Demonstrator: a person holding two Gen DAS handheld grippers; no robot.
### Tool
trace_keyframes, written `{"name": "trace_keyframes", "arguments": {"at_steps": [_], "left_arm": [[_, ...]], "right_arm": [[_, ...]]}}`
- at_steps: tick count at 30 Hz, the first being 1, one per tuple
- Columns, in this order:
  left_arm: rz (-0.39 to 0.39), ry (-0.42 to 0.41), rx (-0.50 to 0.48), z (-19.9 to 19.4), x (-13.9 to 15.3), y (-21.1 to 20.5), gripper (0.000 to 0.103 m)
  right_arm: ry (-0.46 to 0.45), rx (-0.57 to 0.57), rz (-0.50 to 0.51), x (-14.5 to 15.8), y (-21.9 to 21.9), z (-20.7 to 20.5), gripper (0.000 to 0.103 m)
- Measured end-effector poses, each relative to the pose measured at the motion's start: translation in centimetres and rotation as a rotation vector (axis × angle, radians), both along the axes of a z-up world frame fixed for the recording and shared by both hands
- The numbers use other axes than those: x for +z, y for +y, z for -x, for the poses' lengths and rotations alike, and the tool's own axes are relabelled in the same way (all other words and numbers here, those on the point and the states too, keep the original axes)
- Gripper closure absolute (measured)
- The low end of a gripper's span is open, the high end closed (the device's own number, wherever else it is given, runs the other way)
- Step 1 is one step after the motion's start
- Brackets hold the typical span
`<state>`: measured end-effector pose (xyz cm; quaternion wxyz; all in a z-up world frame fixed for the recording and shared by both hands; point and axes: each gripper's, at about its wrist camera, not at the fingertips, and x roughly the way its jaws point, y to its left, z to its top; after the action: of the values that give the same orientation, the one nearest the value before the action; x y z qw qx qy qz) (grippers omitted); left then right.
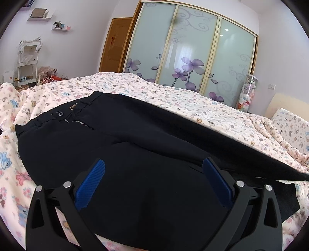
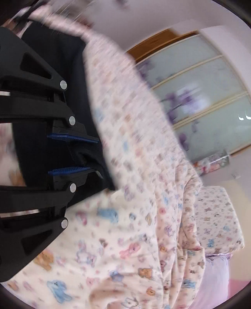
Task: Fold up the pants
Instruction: 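Lift the hems with the right gripper and carry them toward the waistband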
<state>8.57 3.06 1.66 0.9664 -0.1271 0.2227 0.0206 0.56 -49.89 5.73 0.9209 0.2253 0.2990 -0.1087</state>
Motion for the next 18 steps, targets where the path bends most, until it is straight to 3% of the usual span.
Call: {"name": "trace_keyframes", "arguments": {"at_steps": [2,3,4,8,11,12,13,15,17,18], "left_arm": [[0.012,0.003,0.001,-0.1,0.0,0.3,0.002],[0.020,0.003,0.002,-0.1,0.1,0.4,0.002],[0.025,0.003,0.003,-0.1,0.1,0.5,0.002],[0.033,0.002,-0.001,0.0,0.3,0.6,0.002],[0.031,0.012,-0.008,0.0,0.3,0.5,0.002],[0.034,0.014,-0.012,0.0,0.3,0.4,0.002],[0.034,0.018,-0.015,0.0,0.3,0.3,0.002],[0.030,0.027,-0.025,0.0,0.2,0.1,0.002],[0.014,0.035,-0.009,-0.1,0.1,0.0,0.002],[0.008,0.035,-0.003,-0.2,0.0,-0.1,0.002]], "right_arm": [[0.138,-0.040,-0.090,-3.8,-1.0,-0.3,0.082],[0.188,-0.071,-0.115,-5.5,-1.3,0.2,0.094],[0.219,-0.095,-0.119,-6.4,-1.5,0.4,0.093],[0.204,-0.153,-0.297,-7.4,-3.2,3.7,0.093],[0.157,-0.155,-0.318,-4.5,-2.4,5.1,0.091],[0.121,-0.112,-0.340,-3.6,-1.4,5.2,0.083],[0.098,-0.071,-0.360,-2.8,-0.3,5.0,0.056],[0.045,0.030,-0.425,-1.6,2.9,3.4,0.031],[0.010,0.138,-0.508,-1.3,6.5,0.8,0.040],[0.006,0.174,-0.548,-1.6,8.0,-0.5,0.052]]}}
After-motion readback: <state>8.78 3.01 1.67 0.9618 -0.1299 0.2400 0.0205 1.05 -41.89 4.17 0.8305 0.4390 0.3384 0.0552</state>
